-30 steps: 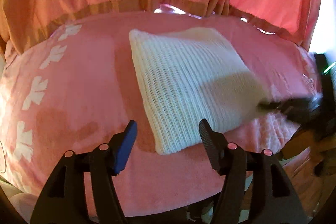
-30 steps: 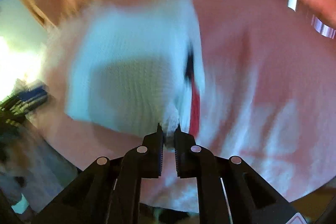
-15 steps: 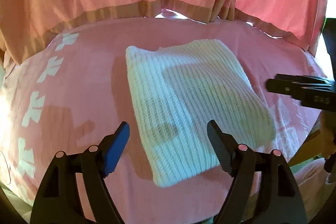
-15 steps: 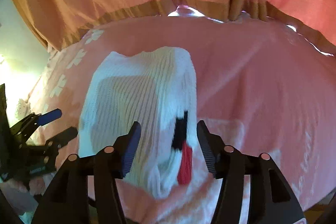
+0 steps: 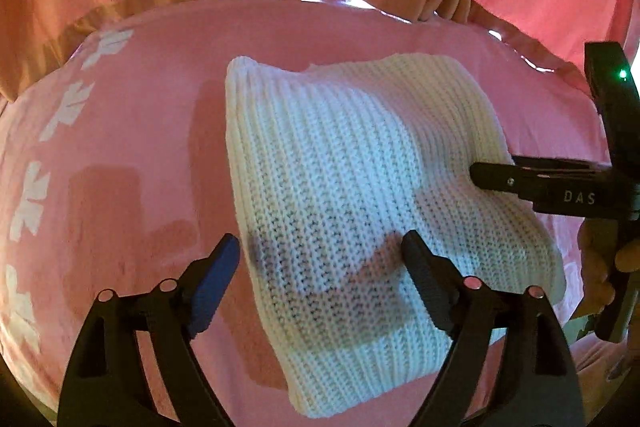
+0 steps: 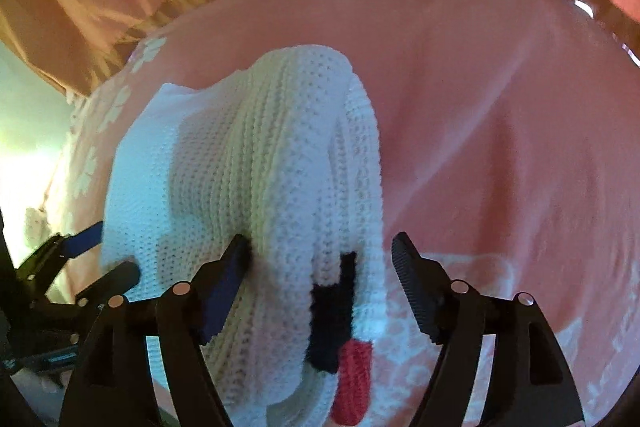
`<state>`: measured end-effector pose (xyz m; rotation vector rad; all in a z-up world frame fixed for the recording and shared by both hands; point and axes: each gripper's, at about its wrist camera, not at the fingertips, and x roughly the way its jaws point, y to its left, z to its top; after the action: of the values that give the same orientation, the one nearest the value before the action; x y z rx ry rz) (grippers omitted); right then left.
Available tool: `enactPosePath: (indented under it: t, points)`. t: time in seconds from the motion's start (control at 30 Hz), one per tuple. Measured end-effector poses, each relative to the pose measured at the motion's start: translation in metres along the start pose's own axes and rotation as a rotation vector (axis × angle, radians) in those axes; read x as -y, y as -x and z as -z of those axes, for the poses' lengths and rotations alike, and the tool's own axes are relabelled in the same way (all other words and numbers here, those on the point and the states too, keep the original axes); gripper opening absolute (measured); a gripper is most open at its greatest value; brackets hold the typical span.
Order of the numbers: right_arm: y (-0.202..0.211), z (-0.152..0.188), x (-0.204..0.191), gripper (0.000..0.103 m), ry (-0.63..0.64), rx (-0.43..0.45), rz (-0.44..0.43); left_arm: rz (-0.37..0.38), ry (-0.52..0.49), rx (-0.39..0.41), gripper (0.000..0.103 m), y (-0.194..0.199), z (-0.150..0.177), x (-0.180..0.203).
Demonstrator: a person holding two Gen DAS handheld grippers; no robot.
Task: Fold small clothes
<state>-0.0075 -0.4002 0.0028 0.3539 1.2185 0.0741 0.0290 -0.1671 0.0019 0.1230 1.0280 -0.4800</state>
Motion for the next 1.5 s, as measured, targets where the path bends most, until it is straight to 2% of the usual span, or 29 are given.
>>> enactPosePath:
  t: [0.1,0.2,0.3,0.37,0.43,0.47,0.5,0.57,0.63,0.67,0.8,0.93,1.03,1.13,1.2,1.23,1.3,1.33,1.4,1.43,1.5]
  points:
    - [-0.001,-0.002,0.001,0.072,-0.017,-0.001,-0.05,0.05,0.045,0.031,0.086,0.005,-0.001,-0.01]
    - [-0.013,-0.001,0.006,0.08,-0.048,-0.039,-0.091,0.085,0.129,0.043,0.09,0.002,-0.004,-0.025]
    - [-0.027,0.0,0.015,0.084,-0.116,-0.087,-0.181,0.096,0.168,-0.003,0.091,-0.017,-0.006,-0.032]
    - [-0.031,-0.001,0.018,0.084,-0.13,-0.094,-0.206,0.162,0.2,-0.056,0.091,-0.037,-0.006,-0.036]
    - [-0.032,-0.001,0.018,0.075,-0.137,-0.087,-0.224,0.224,0.243,-0.081,0.091,-0.048,-0.004,-0.04]
    - [-0.031,0.0,0.017,0.056,-0.139,-0.083,-0.252,0.274,0.271,-0.101,0.089,-0.054,-0.004,-0.043]
    - [-0.028,0.0,0.016,0.045,-0.147,-0.073,-0.273,0.303,0.284,-0.109,0.083,-0.057,-0.004,-0.044]
    - [-0.016,0.001,0.012,0.035,-0.12,-0.038,-0.245,0.322,0.288,-0.103,0.061,-0.054,-0.008,-0.042]
    - [0.003,0.003,0.004,0.033,-0.086,0.014,-0.225,0.309,0.251,-0.079,0.048,-0.04,-0.013,-0.032]
    - [0.014,0.005,0.005,0.032,-0.093,0.039,-0.237,0.309,0.226,-0.066,0.046,-0.031,-0.016,-0.025]
    - [0.069,0.023,0.017,0.032,-0.123,0.17,-0.242,0.379,0.158,-0.037,0.044,0.001,-0.023,0.005]
    - [0.121,0.047,0.053,0.032,-0.181,0.272,-0.23,0.443,0.061,-0.02,0.045,0.023,-0.034,0.048]
    - [0.109,0.052,0.081,0.032,-0.26,0.238,-0.208,0.436,0.031,-0.043,0.047,0.007,-0.035,0.072]
    - [0.067,0.056,0.103,0.032,-0.331,0.104,-0.142,0.391,0.041,-0.138,0.048,-0.042,-0.024,0.084]
    - [0.049,0.06,0.108,0.034,-0.309,0.044,-0.086,0.347,0.069,-0.187,0.056,-0.068,-0.013,0.084]
    - [0.047,0.06,0.109,0.034,-0.302,0.046,-0.086,0.348,0.092,-0.163,0.062,-0.075,-0.007,0.08]
    - [0.045,0.061,0.111,0.036,-0.299,0.046,-0.097,0.377,0.092,-0.135,0.062,-0.076,-0.002,0.077]
    - [0.043,0.062,0.116,0.036,-0.317,0.045,-0.119,0.389,0.095,-0.134,0.06,-0.076,-0.002,0.075]
    - [0.047,0.062,0.113,0.033,-0.326,0.06,-0.127,0.406,0.094,-0.134,0.05,-0.072,-0.003,0.074]
    - [0.053,0.061,0.111,0.032,-0.309,0.077,-0.115,0.406,0.076,-0.127,0.045,-0.066,-0.005,0.075]
    - [0.072,0.06,0.092,0.031,-0.267,0.138,-0.105,0.403,0.048,-0.112,0.042,-0.05,-0.01,0.079]
